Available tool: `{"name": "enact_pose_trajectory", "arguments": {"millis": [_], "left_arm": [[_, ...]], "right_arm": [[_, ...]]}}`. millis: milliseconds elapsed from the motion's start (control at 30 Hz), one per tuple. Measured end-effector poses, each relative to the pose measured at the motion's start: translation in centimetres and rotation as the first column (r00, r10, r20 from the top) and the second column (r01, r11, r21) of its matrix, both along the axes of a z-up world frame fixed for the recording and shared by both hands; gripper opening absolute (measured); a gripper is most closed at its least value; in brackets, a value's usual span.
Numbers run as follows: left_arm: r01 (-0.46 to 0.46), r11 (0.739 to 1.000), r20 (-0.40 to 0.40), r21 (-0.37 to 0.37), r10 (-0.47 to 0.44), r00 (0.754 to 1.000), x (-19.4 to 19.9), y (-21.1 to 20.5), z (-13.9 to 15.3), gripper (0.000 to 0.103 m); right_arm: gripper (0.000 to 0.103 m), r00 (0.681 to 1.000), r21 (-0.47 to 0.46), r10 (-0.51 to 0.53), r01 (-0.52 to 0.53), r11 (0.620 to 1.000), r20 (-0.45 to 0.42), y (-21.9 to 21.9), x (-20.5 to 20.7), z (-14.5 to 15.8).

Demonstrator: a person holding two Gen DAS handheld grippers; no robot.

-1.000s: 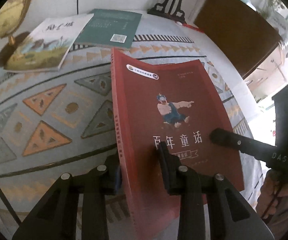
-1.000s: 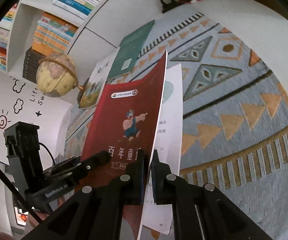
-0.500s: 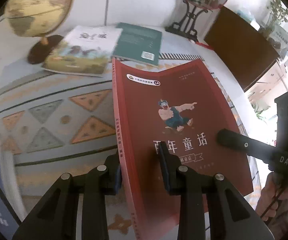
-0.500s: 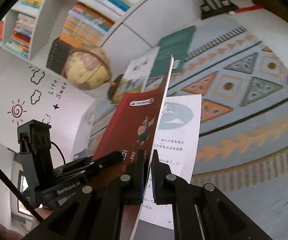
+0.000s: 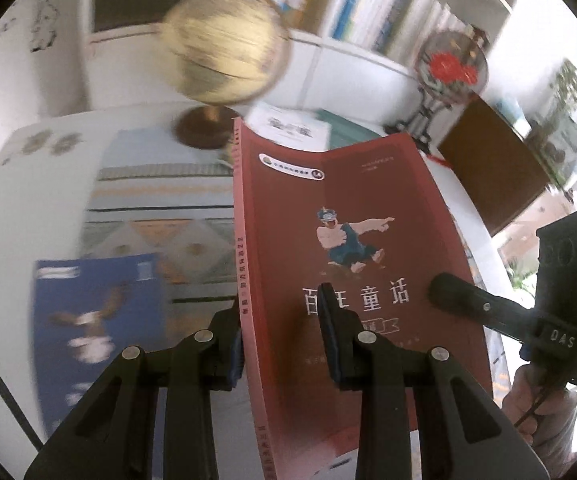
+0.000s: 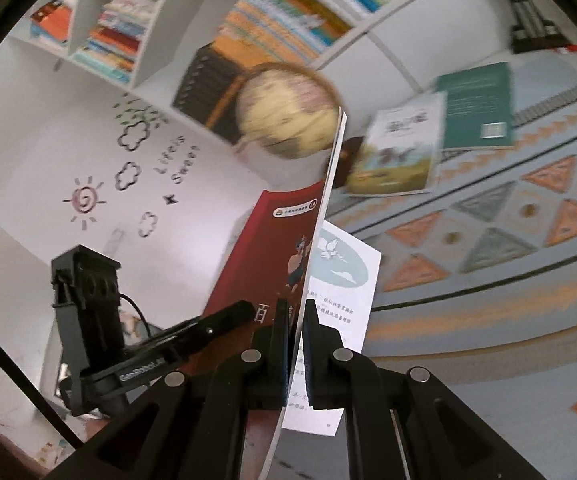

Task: Organize books
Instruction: 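Carry the upright red book with both grippers toward the book stack, then lower the red book against the book stack and open both grippers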

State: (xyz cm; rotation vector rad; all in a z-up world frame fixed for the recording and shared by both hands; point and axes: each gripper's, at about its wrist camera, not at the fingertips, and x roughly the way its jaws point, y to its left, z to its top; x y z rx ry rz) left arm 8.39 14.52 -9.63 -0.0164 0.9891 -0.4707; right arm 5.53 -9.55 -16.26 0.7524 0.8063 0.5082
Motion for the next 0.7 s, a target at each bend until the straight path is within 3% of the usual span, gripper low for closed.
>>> {"name": "enact_pose_trajectory", "arguments": {"millis": [167, 333, 500, 700], "left_arm": [[-0.09, 0.996, -0.008, -0.018, 0.09, 0.996, -0.4, 6.9, 0.7, 0.029], [-0.177, 0.984, -0.032, 0.022, 0.178, 0.984, -0.3, 12.0, -0.8, 0.029], [-0.235, 0.972, -0.08, 0.025, 0.237, 0.968, 0.7, 16.0, -3.5, 0.03], [-0.276, 0.959, -0.159, 0.059, 0.282, 0.946, 1.2, 18.7, -7.0, 0.03]], "right_arm": [[0.006, 0.997, 0.019, 0.078, -0.079, 0.997, 0.014, 6.0, 1.0, 0.4], [0.006, 0.99, 0.011, 0.144, -0.144, 0.99, -0.006, 12.1, 2.2, -1.2], [0.006, 0.984, 0.007, 0.153, -0.153, 0.988, -0.094, 16.3, 3.1, -4.5], [0.006, 0.968, -0.012, 0.139, -0.144, 0.989, -0.21, 18.3, 3.5, -8.6]]}}
